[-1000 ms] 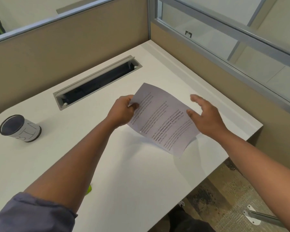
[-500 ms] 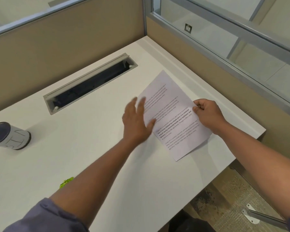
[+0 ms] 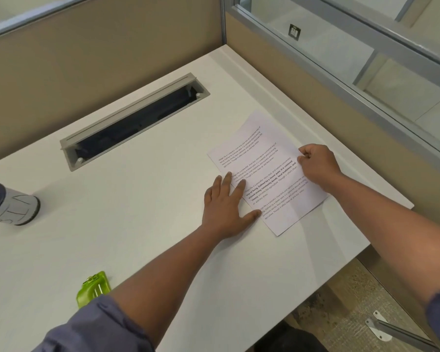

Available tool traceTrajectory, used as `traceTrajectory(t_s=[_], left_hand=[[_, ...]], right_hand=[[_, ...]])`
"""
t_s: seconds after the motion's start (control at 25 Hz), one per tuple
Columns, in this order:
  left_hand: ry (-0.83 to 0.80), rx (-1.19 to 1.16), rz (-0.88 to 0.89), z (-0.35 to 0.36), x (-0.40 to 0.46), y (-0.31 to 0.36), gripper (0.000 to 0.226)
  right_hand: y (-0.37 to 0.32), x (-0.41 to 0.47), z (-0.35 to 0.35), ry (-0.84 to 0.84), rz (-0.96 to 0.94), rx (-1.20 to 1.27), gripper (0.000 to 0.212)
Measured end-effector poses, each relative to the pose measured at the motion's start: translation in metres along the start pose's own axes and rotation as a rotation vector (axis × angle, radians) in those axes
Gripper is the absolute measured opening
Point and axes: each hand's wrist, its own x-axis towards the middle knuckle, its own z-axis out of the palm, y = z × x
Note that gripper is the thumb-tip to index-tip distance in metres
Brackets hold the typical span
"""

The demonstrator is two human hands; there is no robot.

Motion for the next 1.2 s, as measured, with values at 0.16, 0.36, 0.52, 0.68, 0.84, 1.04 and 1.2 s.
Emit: traceTrajectory(t_s=[0.16, 0.36, 0.52, 0.68, 0.84, 1.04, 1.2], left_hand=[[0.002, -0.040, -0.018, 0.000, 0.001, 0.002, 0.096], [0.022, -0.067, -0.031, 0.000, 0.001, 0.003, 0.096], [0.020, -0.079, -0.027, 0.000, 0.000, 0.003, 0.097], [-0.007, -0.095, -0.029, -0.004, 0.001, 0.002, 0.100], [0.016, -0.191, -0.021, -0.017, -0.005, -0.006, 0.099], [0.068, -0.223, -0.128, -0.038, -0.044, -0.053, 0.073], [0.153, -0.269, -0.214, -0.057, -0.101, -0.102, 0.051]], right_hand=[[0.003, -0.007, 0.004, 0.040, -0.097, -0.218, 0.040], [0.004, -0.036, 0.028, -0.047, -0.523, -0.553, 0.064], [0.014, -0.040, 0.044, -0.165, -0.469, -0.664, 0.064], [0.013, -0.039, 0.044, -0.169, -0.457, -0.663, 0.064], [0.005, -0.052, 0.048, -0.097, -0.504, -0.614, 0.064], [-0.021, -0.104, 0.085, -0.095, -0.638, -0.489, 0.064], [-0.053, -0.162, 0.138, -0.268, -0.727, -0.469, 0.065]])
